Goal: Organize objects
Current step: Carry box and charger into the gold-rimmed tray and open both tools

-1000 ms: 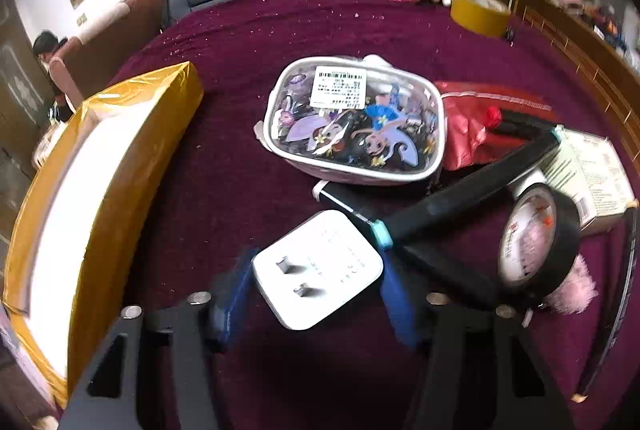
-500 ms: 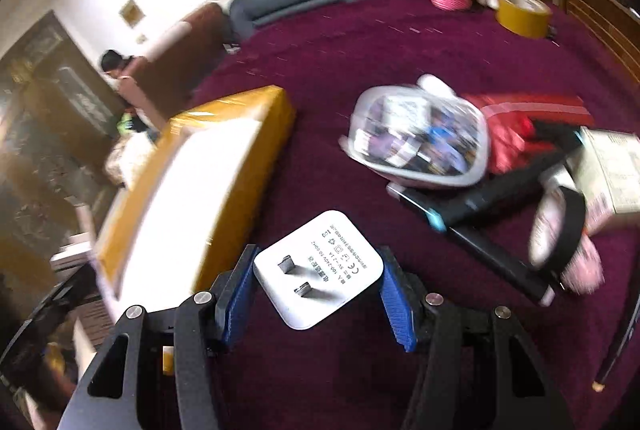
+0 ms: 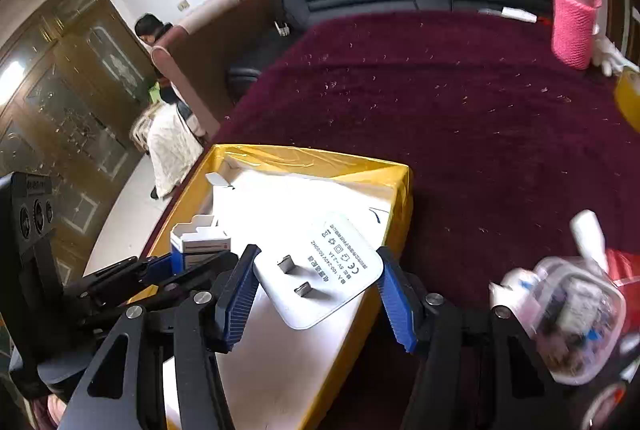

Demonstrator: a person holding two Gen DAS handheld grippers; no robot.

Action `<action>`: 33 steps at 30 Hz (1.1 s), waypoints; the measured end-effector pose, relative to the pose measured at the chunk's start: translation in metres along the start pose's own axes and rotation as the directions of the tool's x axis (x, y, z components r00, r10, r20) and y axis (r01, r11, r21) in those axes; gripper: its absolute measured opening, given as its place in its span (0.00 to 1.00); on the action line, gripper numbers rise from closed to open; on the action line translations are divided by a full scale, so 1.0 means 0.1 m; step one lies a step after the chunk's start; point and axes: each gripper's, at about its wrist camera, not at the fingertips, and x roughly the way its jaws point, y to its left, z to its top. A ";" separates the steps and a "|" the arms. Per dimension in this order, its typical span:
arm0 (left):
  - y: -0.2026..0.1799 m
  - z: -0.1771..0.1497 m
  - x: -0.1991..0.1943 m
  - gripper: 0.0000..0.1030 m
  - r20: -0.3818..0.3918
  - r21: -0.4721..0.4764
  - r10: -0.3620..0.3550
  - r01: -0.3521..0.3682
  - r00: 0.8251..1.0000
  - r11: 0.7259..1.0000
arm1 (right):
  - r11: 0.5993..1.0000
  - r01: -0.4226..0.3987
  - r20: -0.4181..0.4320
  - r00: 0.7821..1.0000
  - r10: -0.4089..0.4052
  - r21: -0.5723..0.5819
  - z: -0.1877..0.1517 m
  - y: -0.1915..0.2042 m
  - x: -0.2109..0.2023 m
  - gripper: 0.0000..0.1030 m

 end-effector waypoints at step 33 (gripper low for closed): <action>0.22 -0.28 0.03 0.79 0.045 -0.291 -0.054 0.065 0.998 0.954 | 0.998 -0.064 0.136 0.989 0.060 0.026 0.06 -0.30 -0.41 0.81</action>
